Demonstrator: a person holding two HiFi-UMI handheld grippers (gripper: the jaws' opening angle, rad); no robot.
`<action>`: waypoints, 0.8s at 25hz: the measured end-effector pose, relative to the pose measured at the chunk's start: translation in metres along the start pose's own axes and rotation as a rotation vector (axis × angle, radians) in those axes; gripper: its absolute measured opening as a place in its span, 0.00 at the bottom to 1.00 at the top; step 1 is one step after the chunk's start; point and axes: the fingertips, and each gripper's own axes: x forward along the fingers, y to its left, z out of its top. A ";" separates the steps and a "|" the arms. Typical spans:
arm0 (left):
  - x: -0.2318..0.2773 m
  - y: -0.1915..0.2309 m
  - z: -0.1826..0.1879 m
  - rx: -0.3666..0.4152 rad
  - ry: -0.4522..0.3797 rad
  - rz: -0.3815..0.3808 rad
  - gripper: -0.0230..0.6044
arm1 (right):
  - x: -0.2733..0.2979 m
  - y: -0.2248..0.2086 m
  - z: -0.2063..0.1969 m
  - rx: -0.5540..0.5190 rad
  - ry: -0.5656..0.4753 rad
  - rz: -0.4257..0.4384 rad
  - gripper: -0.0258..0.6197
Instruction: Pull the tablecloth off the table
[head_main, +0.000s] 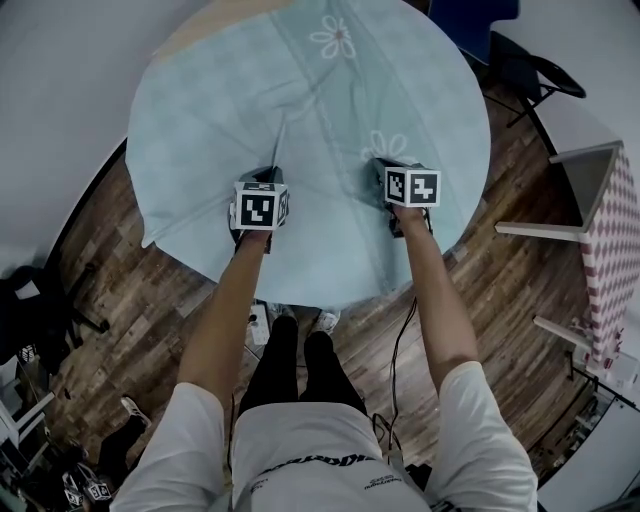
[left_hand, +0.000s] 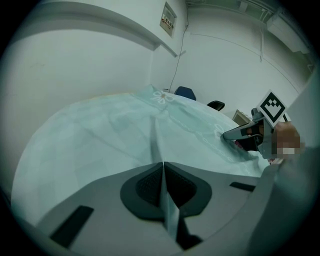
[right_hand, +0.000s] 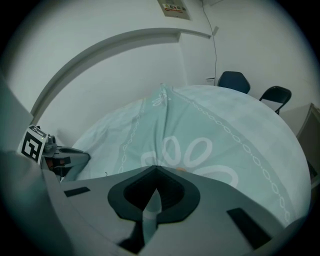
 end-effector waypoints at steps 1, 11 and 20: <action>-0.003 -0.003 -0.003 0.000 -0.004 -0.001 0.06 | -0.005 0.001 -0.005 0.015 -0.007 0.008 0.09; -0.040 -0.035 -0.021 -0.009 -0.038 -0.013 0.06 | -0.053 0.012 -0.048 0.078 -0.048 0.050 0.09; -0.076 -0.066 -0.044 -0.010 -0.050 -0.021 0.06 | -0.098 0.023 -0.085 0.113 -0.080 0.084 0.09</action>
